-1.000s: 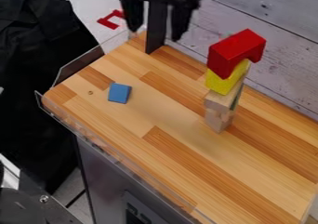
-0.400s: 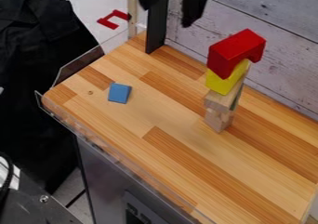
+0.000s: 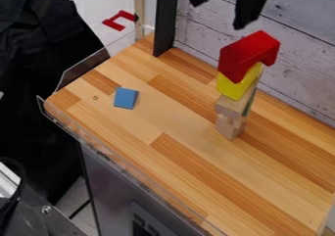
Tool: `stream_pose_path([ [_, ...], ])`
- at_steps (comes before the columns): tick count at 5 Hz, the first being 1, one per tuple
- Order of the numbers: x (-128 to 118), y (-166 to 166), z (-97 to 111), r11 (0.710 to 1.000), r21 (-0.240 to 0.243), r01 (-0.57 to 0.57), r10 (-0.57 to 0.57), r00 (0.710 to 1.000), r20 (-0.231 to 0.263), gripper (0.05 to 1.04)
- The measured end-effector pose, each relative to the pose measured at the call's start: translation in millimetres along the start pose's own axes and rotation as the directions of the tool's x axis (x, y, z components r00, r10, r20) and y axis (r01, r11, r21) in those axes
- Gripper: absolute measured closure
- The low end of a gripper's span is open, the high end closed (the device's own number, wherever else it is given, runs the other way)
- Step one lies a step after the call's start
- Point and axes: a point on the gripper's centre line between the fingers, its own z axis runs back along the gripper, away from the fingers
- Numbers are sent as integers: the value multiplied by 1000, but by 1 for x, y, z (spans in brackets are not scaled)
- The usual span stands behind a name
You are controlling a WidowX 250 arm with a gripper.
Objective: Move the red hexagon to the left side of the table
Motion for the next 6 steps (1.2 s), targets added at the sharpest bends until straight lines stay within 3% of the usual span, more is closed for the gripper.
stream_pose_path([
  [2, 11, -9, -20, 999, -17, 49, -50, 997, -67, 83],
  [6, 14, -19, -26, 997, -18, 71, -73, 991, -116, 83],
])
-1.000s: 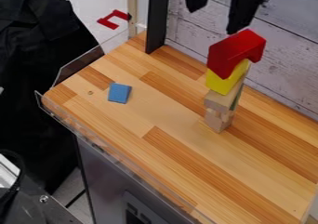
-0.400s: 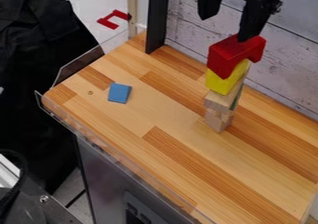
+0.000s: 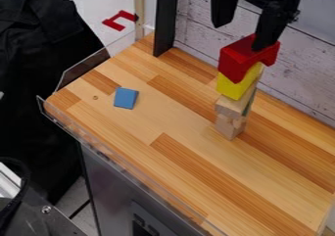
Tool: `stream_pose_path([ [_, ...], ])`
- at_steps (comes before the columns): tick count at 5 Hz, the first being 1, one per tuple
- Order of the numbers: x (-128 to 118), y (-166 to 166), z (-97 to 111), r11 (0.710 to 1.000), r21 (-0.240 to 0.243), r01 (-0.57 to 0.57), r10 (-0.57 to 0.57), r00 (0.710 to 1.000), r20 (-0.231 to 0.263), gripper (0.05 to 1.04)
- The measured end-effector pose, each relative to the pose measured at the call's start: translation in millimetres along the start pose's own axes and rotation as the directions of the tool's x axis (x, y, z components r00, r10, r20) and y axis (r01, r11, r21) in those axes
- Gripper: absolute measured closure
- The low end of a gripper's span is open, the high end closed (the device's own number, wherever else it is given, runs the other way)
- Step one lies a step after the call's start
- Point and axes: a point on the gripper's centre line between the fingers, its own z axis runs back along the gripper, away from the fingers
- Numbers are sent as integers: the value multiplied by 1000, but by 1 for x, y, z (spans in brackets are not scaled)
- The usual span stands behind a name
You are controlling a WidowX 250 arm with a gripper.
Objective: Move the red hexagon to the left side of the table
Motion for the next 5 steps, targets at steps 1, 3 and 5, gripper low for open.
stream_pose_path([
  [1, 1, -3, -2, 1000, -5, 1, -1, 1000, -4, 83],
  [3, 1, -10, -12, 1000, -7, 15, -16, 999, -43, 83],
  [5, -1, -11, -24, 1000, -17, -12, 11, 996, -92, 398],
])
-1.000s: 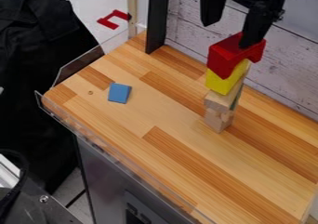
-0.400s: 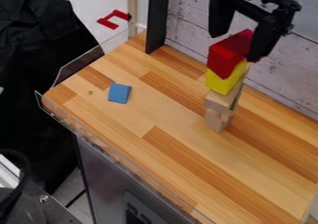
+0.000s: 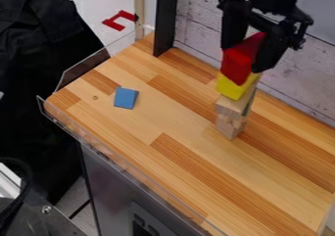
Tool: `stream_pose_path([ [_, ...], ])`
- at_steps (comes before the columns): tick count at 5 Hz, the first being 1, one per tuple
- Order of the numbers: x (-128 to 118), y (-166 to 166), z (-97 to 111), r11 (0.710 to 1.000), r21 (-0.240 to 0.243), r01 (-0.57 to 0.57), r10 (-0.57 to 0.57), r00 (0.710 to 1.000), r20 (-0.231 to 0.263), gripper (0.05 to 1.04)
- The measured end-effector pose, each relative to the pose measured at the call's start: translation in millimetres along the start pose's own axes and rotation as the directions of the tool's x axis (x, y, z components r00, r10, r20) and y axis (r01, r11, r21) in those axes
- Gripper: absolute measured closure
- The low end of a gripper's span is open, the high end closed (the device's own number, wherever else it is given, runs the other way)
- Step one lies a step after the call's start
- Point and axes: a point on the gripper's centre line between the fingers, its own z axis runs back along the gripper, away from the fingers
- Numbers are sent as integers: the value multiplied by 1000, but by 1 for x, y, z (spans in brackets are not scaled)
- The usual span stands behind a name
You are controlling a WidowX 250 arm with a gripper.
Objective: Move the red hexagon to the left side of the table
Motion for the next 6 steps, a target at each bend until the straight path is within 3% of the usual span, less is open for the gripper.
stream_pose_path([
  [1, -1, 0, -1, 1000, -10, -14, 14, 1000, -3, 521],
  [3, -3, 0, 9, 999, -27, -30, 30, 999, 18, 521],
  [4, -1, 8, 27, 997, -42, -60, 63, 995, 77, 521],
  [5, -2, 24, 28, 992, -65, -110, 116, 990, 80, 521],
  [6, -5, 41, 30, 984, -56, -167, 171, 981, 89, 521],
])
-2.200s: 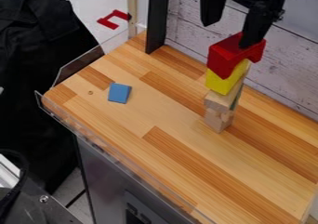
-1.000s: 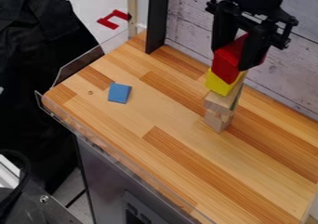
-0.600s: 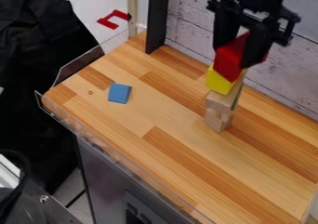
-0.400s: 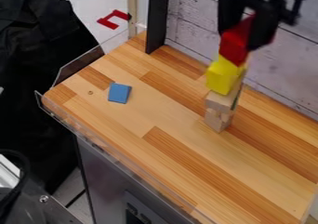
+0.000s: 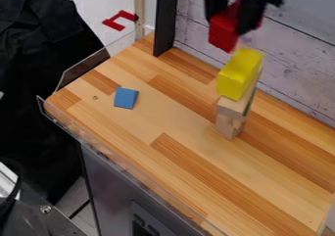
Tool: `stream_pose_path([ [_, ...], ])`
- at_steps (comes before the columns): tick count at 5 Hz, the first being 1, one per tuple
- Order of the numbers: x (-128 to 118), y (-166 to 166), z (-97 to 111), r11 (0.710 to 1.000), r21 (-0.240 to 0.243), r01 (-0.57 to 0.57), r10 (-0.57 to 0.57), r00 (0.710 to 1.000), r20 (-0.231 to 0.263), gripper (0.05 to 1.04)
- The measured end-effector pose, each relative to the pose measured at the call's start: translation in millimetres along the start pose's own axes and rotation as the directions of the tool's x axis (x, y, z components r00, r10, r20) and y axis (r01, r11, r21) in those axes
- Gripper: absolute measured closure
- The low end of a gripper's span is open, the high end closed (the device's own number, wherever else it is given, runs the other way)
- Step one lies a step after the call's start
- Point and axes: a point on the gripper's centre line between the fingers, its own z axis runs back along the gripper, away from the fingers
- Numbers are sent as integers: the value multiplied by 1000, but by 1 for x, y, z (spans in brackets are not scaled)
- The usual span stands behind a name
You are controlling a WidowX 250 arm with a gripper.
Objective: Move the red hexagon to the left side of the table
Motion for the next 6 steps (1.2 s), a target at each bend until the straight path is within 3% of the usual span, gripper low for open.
stream_pose_path([
  [1, -7, 21, 3, 996, -10, -93, 94, 995, 23, 521],
  [3, -28, 69, -13, 968, -13, -249, 249, 968, -21, 521],
  [5, -32, 80, -51, 961, -45, -273, 268, 959, -97, 521],
  [6, -28, 76, -65, 930, -28, -367, 365, 929, -64, 521],
])
